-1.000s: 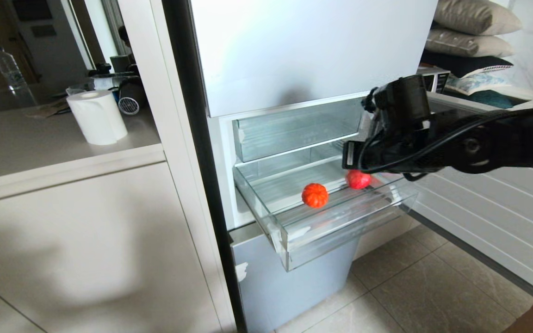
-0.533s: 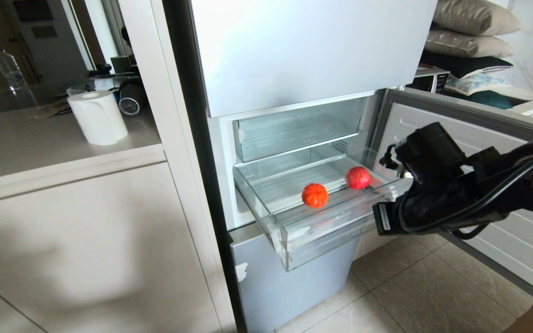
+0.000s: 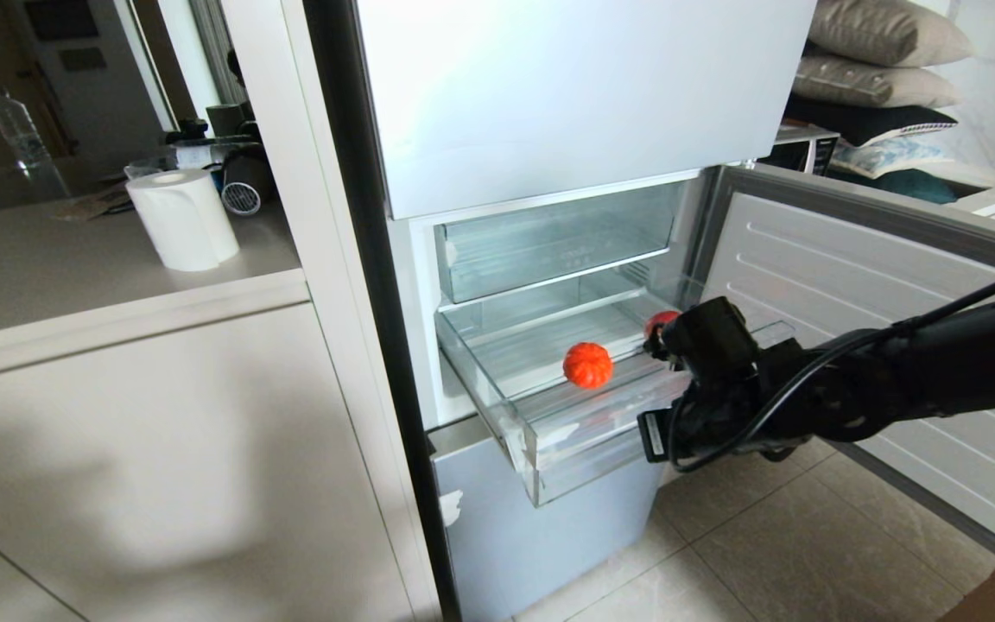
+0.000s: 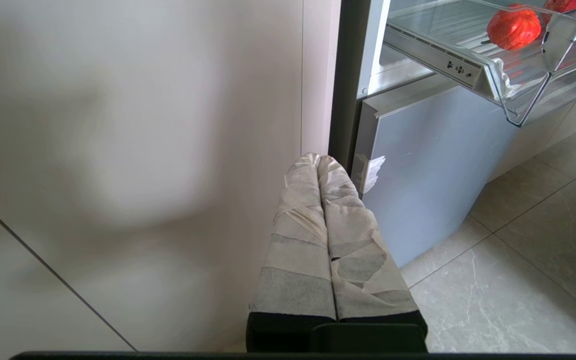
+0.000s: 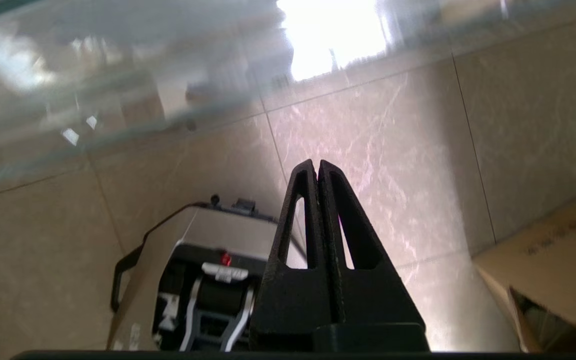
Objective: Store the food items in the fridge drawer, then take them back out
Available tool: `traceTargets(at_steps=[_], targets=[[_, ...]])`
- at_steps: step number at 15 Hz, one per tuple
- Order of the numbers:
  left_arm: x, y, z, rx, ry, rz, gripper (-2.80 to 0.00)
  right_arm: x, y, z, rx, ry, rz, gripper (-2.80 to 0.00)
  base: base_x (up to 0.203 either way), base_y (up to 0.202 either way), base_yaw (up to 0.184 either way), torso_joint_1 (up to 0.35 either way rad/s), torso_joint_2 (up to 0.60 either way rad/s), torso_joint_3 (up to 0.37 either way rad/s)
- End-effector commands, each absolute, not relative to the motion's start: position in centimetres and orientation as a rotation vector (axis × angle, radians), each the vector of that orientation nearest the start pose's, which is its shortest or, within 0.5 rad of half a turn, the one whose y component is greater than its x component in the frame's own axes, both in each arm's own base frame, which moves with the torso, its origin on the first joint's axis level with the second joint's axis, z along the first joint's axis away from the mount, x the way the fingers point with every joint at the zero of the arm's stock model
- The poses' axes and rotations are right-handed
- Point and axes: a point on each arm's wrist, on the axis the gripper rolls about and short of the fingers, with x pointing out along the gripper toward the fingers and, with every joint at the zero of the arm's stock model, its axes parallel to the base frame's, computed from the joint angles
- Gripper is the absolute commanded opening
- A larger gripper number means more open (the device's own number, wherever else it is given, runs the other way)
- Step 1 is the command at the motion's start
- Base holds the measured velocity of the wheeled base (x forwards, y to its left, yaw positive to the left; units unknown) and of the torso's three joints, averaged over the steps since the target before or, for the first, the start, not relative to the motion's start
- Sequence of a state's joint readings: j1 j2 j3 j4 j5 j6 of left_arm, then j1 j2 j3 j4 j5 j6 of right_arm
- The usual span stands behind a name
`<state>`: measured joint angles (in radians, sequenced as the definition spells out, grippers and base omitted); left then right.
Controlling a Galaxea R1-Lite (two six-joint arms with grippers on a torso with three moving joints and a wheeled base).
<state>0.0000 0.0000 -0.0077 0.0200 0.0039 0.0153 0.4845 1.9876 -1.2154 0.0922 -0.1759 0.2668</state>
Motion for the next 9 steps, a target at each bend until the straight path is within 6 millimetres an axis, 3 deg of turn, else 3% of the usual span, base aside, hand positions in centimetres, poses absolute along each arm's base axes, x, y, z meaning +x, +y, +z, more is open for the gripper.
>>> traceTargets(at_steps=[1,4,8,9], targets=[[-2.3,0.0,7.6,0.015,0.014,0.004,-2.80,35.1,18.0,9.2,-0.047,0.872,0.171,-2.80,0.000,0.000,0.000,0.000,0.00,0.000],[-2.3,0.0,7.6,0.015,0.014,0.004,-2.80,38.4,19.0,8.1,0.005,0.734,0.187,-2.80,0.000,0.000,0.000,0.000,0.00,0.000],[-2.3,0.0,7.6,0.015,0.014,0.004,-2.80,43.3,20.9,4.5,0.031,0.430,0.240,-2.80,0.000,0.000,0.000,0.000,0.00,0.000],[-2.3,0.0,7.6,0.015,0.014,0.004,-2.80,43.6,21.1,4.2,0.035,0.395,0.244,-2.80,0.000,0.000,0.000,0.000,0.00,0.000]])
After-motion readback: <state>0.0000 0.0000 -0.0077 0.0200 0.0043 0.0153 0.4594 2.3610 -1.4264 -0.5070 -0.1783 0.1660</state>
